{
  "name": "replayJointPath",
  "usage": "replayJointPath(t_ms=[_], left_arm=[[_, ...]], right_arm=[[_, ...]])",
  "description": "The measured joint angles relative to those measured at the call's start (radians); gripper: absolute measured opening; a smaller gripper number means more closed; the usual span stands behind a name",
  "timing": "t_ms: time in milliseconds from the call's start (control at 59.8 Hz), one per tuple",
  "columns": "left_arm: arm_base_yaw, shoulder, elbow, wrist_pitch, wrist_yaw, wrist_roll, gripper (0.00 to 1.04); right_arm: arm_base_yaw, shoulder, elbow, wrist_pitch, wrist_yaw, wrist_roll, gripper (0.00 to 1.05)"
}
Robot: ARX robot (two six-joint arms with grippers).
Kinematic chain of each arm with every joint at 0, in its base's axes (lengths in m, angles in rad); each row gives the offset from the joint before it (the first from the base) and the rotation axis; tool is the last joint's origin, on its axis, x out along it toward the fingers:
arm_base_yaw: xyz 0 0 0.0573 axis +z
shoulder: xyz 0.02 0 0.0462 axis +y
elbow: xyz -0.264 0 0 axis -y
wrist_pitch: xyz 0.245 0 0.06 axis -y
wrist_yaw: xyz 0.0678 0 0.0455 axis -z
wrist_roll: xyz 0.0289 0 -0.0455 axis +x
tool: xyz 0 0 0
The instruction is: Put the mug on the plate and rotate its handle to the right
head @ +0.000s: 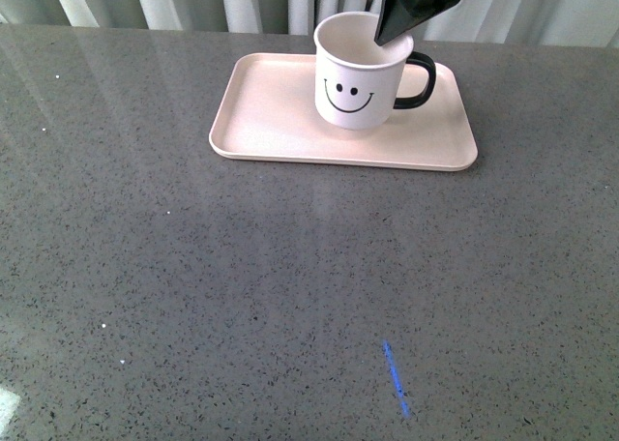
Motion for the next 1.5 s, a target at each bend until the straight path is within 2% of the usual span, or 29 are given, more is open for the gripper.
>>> replayJointPath(t_ms=[468,1203,1370,1504], left_arm=[[0.000,0.000,0.000,0.000,0.000,0.000,0.96],[0.000,0.000,0.000,0.000,0.000,0.000,0.96],[0.000,0.000,0.000,0.000,0.000,0.000,0.96],[0.000,0.000,0.000,0.000,0.000,0.000,0.96]], right_arm=[[0.002,0.056,0.060,-0.022,-0.035,-0.083,0.02],[0.010,0.109,0.090,0.002,-0.020,-0.153,0.02],[0.014,0.106,0.050,0.036,-0.011,-0.162,0.27],[0.024,0.104,0.021,0.087,-0.007,-0.164,0.56]])
